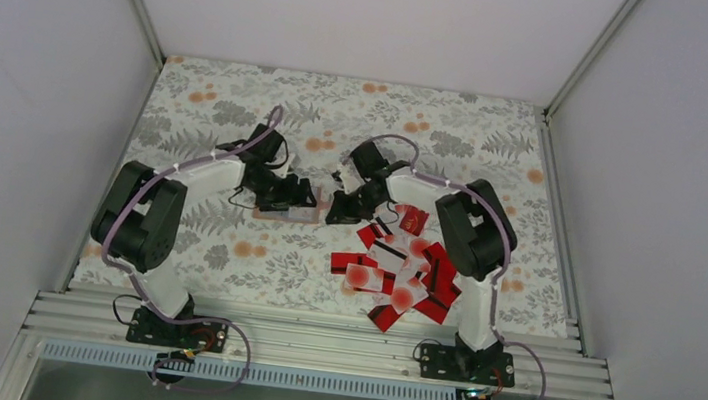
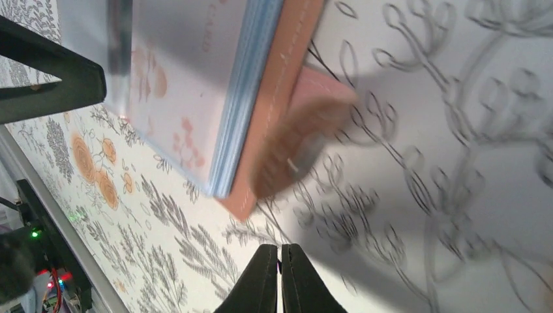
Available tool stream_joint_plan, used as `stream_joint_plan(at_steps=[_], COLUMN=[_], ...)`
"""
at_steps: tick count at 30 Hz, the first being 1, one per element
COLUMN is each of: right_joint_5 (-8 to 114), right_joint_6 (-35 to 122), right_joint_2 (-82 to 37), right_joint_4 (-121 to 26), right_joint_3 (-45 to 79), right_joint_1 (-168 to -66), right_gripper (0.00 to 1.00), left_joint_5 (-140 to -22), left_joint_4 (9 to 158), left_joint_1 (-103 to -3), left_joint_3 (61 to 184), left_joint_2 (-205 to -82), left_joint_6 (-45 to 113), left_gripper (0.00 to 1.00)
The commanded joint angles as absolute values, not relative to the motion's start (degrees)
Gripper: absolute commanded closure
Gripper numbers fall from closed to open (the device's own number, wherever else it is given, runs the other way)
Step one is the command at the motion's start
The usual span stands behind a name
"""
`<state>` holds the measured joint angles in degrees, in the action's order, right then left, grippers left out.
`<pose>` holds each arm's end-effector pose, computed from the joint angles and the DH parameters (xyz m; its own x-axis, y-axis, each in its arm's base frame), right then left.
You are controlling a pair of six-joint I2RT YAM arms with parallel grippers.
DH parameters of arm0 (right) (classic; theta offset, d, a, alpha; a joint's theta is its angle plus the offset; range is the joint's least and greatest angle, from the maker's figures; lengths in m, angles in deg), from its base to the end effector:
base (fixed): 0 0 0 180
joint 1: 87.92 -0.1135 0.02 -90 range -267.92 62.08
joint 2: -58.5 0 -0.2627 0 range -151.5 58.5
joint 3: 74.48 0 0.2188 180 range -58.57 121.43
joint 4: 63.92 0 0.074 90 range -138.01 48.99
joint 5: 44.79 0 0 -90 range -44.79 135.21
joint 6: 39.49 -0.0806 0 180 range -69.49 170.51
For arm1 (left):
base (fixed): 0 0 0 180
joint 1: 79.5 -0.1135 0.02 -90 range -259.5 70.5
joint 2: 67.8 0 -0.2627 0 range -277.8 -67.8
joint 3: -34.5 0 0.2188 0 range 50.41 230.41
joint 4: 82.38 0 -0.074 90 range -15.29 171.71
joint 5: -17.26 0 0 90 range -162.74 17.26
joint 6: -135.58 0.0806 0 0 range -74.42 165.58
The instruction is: Put the credit cards into the card holder
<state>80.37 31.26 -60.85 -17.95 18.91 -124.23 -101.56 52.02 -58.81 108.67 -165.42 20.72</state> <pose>0.2859 0.2677 0.1137 -0.9303 -0.3491 -0.1123 -0.3404 0.7077 0.6191 0.2737 -0.1449 0.1518 -0.9906 -0.0196 -0.1352 0.0599 0.8271 -0.5588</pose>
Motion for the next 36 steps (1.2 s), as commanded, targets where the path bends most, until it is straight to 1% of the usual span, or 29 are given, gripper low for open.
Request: stream_joint_plan(at_steps=[1, 3, 4, 8, 13, 18, 22, 24, 27, 30, 33, 36], right_joint_5=[77.48, 77.78, 77.96, 79.67, 83.84, 86.66, 88.99, 88.84, 88.32, 87.53, 85.79, 84.68], right_joint_6=[31.43, 31.41, 31.60, 32.93, 33.08, 31.30, 30.30, 29.91, 27.24, 23.20, 19.82, 18.41], right_joint_2=[-53.32, -50.99, -50.00, -47.45, -45.28, -41.28, -41.79, -43.24, -44.72, -46.73, -48.56, -50.86], right_joint_4=[-17.04, -16.63, -16.17, -14.97, -14.39, -15.68, -18.26, -17.88, -19.92, -22.33, -24.93, -23.12], right_joint_3=[15.68, 14.49, 14.21, 14.90, 16.29, 13.62, 12.09, 13.45, 14.96, 16.03, 16.63, 19.81], right_joint_1=[-123.45, -123.34, -123.26, -122.92, -122.81, -122.72, -122.72, -122.72, -122.76, -122.74, -122.72, -122.73], right_gripper=[0.96, 0.96, 0.96, 0.96, 0.95, 0.87, 0.82, 0.81, 0.79, 0.77, 0.75, 0.73], left_joint_5=[-103.09, -102.26, -101.21, -94.60, -89.09, -87.73, -84.19, -83.63, -82.85, -82.95, -82.87, -84.18], left_joint_4=[52.60, 51.93, 51.38, 47.29, 42.37, 35.09, 31.12, 31.07, 32.63, 33.51, 36.47, 37.80], left_joint_1=[-58.63, -58.59, -58.58, -58.63, -58.59, -58.53, -58.50, -58.54, -58.57, -58.84, -59.20, -60.46], left_joint_3=[107.67, 108.14, 108.65, 112.02, 114.30, 117.16, 118.42, 117.91, 116.11, 115.73, 113.89, 113.06], left_joint_2=[-163.44, -163.09, -162.56, -159.14, -153.64, -149.87, -147.87, -146.91, -146.62, -148.04, -148.11, -149.88], left_joint_6=[18.00, 19.08, 19.30, 19.51, 17.14, 14.56, 15.43, 16.16, 18.37, 20.88, 23.06, 24.28], left_gripper=[0.10, 0.01, 0.00, 0.00, 0.00, 0.01, 0.03, 0.06, 0.15, 0.22, 0.33, 0.44])
